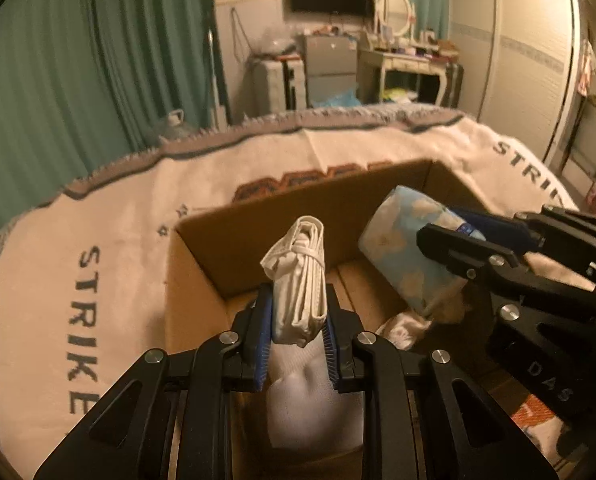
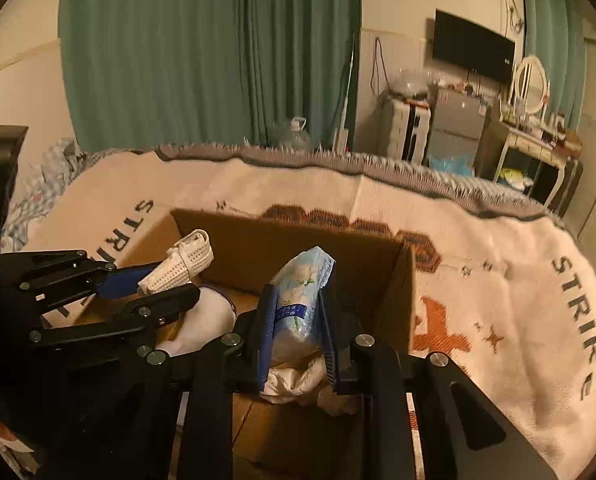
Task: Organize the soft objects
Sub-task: 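Carry the wipe pack and cable into the box and open both tools, then grasp a cotton ball with the right tool while the left grasps a white plush toy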
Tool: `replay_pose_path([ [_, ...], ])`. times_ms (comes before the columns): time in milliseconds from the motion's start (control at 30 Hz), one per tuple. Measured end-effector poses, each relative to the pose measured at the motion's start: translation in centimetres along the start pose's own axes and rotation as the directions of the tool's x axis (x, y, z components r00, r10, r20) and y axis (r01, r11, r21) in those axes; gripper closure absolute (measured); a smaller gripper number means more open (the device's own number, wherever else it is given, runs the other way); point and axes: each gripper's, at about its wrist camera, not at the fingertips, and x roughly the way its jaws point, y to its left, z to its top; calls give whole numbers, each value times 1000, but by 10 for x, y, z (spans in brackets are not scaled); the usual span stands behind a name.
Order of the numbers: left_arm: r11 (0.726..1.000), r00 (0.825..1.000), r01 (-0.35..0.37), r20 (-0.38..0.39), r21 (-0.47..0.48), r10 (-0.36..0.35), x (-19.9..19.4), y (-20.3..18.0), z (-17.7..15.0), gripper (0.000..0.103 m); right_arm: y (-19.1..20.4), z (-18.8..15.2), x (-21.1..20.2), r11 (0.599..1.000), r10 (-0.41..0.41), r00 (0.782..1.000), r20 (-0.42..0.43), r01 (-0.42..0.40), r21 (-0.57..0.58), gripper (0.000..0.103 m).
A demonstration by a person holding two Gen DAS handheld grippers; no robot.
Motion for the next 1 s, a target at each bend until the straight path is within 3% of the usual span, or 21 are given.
replay_pose_path([
  [67,1000,1000,-3,6,4,3,-2,-2,-2,78,-3,-2,1,1000,-10,1000,-6,10,10,75],
  [167,999,999,-32,12,20,32,-6,-5,0,76,-5,0,-10,999,-31,999,27,30,27,41],
  [233,1000,1000,-25,14,13,25,-12,-4,2,76,-6,1,-22,998,-41,998,48,39,43,40],
  [267,1000,1000,-22,13,5,21,-17,-3,1,66,-7,2,-30,998,-45,997,55,43,49,40],
  [300,1000,1000,-25,17,-6,25,-26,-1,2,48,-6,4,-38,997,-52,997,65,49,52,40],
  [367,999,997,-45,64,-19,46,-50,1,3,37,-4,8,-61,996,-70,993,93,66,52,40],
  [533,997,985,-66,159,-42,72,-126,4,10,35,7,21,-136,993,-116,979,168,108,51,37],
  [633,996,964,-74,253,-42,83,-184,3,5,13,20,23,-187,992,-129,970,207,124,36,24],
  [767,997,940,-74,331,-36,81,-251,-1,-11,10,38,15,-248,987,-157,957,243,158,17,10],
  [867,997,938,-65,339,-30,71,-279,-3,-27,10,47,2,-282,992,-129,962,242,128,17,1],
  [1000,994,941,-110,322,1,104,-294,-16,-62,10,61,-28,-306,993,-113,972,206,114,7,0],
])
